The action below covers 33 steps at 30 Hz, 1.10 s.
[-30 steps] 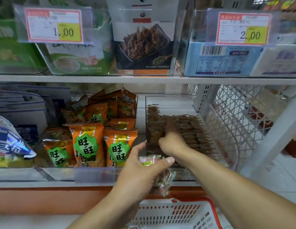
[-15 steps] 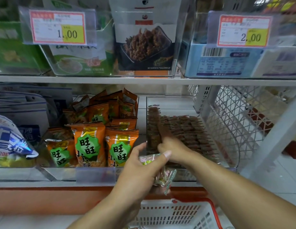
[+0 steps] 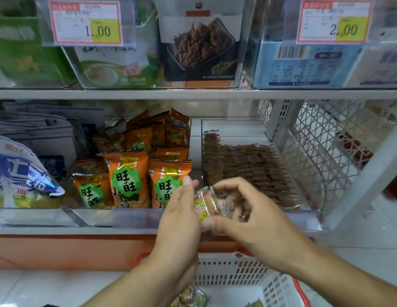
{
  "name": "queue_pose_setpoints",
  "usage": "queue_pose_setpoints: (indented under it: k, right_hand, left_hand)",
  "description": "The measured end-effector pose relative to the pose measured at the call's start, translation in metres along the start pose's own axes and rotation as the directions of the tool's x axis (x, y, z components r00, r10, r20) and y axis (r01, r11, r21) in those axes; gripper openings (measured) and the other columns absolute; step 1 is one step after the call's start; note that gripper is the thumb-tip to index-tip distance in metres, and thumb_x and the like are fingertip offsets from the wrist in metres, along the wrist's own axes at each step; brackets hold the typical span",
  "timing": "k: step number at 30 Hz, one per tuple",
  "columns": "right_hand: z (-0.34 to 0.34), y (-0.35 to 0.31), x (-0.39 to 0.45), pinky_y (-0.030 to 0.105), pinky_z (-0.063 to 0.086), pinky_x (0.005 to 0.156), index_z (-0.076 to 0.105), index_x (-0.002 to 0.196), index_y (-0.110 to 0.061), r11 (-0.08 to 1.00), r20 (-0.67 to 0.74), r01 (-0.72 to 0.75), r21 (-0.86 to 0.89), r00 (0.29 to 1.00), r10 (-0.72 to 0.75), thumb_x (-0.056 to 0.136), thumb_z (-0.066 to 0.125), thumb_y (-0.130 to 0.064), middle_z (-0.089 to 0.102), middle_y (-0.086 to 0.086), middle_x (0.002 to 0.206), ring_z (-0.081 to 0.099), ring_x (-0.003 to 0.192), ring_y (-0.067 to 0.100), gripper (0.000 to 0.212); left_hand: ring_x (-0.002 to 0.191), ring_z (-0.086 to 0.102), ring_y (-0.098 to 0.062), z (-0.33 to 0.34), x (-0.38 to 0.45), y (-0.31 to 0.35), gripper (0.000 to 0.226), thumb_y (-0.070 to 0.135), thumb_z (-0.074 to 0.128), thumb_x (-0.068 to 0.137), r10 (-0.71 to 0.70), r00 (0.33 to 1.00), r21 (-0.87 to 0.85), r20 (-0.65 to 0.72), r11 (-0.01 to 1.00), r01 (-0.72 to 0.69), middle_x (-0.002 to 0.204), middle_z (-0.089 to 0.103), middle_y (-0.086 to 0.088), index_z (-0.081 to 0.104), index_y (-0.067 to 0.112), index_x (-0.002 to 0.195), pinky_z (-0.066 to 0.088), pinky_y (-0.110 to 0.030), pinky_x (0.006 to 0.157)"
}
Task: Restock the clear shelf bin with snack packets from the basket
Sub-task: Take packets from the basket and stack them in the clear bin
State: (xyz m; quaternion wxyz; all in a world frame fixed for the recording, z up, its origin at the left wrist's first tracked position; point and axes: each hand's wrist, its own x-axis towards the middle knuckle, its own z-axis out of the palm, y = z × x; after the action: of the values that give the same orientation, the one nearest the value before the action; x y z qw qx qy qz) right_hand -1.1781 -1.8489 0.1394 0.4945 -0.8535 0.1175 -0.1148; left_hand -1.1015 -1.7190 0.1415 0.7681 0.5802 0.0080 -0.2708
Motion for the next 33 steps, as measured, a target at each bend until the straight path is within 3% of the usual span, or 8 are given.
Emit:
queue_pose_setpoints:
  k: [2,4,8,13,17,22,27,33]
  right_hand:
    - [0.003,0.002,-0.004,0.019,0.041,0.055,0.056,0.118,-0.051,0.997,0.066,-0.048,0.068,0.997,0.043,0.056,0.075,-0.084,0.060,-0.020,0.067,0.049,0.056,-0.003,0.073]
    - [-0.001,0.005,-0.002,0.024,0.041,0.060,0.062,0.116,-0.050,0.976,0.113,-0.109,0.186,0.990,0.089,0.059,0.082,-0.067,0.060,-0.013,0.065,0.049,0.058,0.003,0.063]
    - [-0.014,0.006,0.001,0.032,0.051,0.070,0.067,0.115,-0.047,0.928,0.166,-0.186,0.322,0.976,0.138,0.075,0.083,-0.035,0.066,0.005,0.088,0.060,0.072,0.009,0.045]
    - [-0.015,0.008,0.001,0.035,0.050,0.075,0.068,0.111,-0.044,0.915,0.127,-0.197,0.352,0.979,0.162,0.075,0.077,-0.044,0.073,0.009,0.102,0.068,0.085,0.016,0.036]
    - [-0.013,0.010,0.000,0.038,0.053,0.077,0.064,0.116,-0.050,0.949,0.103,-0.151,0.277,0.986,0.127,0.071,0.074,-0.058,0.073,0.006,0.101,0.065,0.081,0.010,0.047]
    - [-0.017,0.008,0.001,0.054,0.058,0.075,0.066,0.120,-0.045,0.918,0.147,-0.197,0.344,0.977,0.155,0.093,0.058,-0.054,0.074,-0.002,0.110,0.070,0.088,0.032,0.029]
    - [-0.023,0.008,0.003,0.030,0.056,0.074,0.073,0.110,-0.033,0.868,0.098,-0.253,0.427,0.967,0.234,0.103,0.051,-0.039,0.076,-0.004,0.106,0.069,0.094,0.013,0.024]
    - [-0.025,0.003,0.001,0.036,0.053,0.083,0.074,0.115,-0.026,0.765,0.276,-0.347,0.543,0.934,0.227,0.100,0.055,-0.035,0.073,0.010,0.116,0.071,0.097,0.019,0.026]
  left_hand:
    - [0.106,0.073,-0.031,0.002,0.000,-0.002,0.037,0.059,0.043,0.101,-0.011,0.999,0.005,0.036,1.000,0.011,0.121,0.073,-0.008,0.071,0.037,0.112,0.059,-0.052,0.090]
    - [0.099,0.076,-0.032,0.002,0.001,-0.002,0.038,0.055,0.044,0.102,-0.039,0.997,-0.035,0.061,0.999,0.041,0.114,0.076,-0.011,0.071,0.032,0.115,0.062,-0.048,0.082]
    - [0.103,0.074,-0.038,0.001,0.005,0.003,0.033,0.036,0.049,0.102,-0.064,0.983,-0.160,0.174,0.983,0.093,0.121,0.073,-0.018,0.070,0.018,0.121,0.063,-0.052,0.079]
    - [0.106,0.074,-0.035,0.001,0.012,-0.003,0.022,0.023,0.061,0.095,-0.035,0.978,-0.060,0.205,0.997,0.049,0.114,0.075,-0.020,0.073,0.020,0.112,0.061,-0.050,0.082]
    - [0.097,0.077,-0.028,-0.001,0.012,-0.006,0.021,0.023,0.056,0.101,-0.024,0.982,-0.013,0.188,1.000,0.027,0.107,0.078,-0.014,0.076,0.028,0.104,0.063,-0.040,0.069]
    - [0.100,0.076,-0.030,-0.003,0.013,-0.002,0.023,0.018,0.054,0.103,-0.056,0.980,-0.060,0.191,0.996,0.068,0.109,0.078,-0.012,0.072,0.022,0.116,0.064,-0.042,0.065]
    - [0.098,0.077,-0.024,-0.002,0.012,-0.005,0.024,0.006,0.061,0.097,-0.036,0.975,-0.045,0.218,0.998,0.046,0.109,0.078,-0.007,0.068,0.015,0.118,0.064,-0.038,0.067]
    - [0.092,0.078,-0.019,-0.003,0.012,-0.005,0.027,0.029,0.079,0.071,0.049,0.976,0.159,0.212,0.984,-0.084,0.104,0.079,-0.003,0.080,0.030,0.098,0.063,-0.033,0.068]
